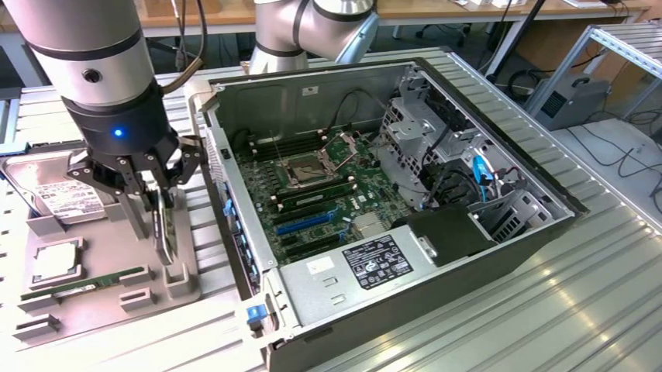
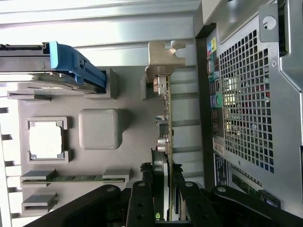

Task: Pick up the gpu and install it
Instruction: 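Pick up the gpu and move the gpu toward the slot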

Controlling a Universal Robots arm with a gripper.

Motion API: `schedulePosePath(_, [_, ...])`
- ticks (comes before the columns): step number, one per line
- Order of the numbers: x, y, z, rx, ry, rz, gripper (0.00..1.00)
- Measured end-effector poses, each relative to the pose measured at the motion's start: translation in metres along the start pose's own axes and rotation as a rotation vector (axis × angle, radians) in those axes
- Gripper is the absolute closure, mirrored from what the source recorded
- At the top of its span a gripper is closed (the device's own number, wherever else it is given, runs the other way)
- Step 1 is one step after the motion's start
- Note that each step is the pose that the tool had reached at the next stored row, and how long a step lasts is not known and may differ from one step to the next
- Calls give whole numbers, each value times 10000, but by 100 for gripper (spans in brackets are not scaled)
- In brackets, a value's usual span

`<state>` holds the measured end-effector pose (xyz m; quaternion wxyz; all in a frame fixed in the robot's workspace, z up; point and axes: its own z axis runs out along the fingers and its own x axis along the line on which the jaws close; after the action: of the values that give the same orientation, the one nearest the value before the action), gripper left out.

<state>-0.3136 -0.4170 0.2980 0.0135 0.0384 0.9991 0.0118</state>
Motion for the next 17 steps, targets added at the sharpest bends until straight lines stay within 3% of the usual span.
schedulePosePath(17, [-3, 3, -109, -1, 0, 0, 73])
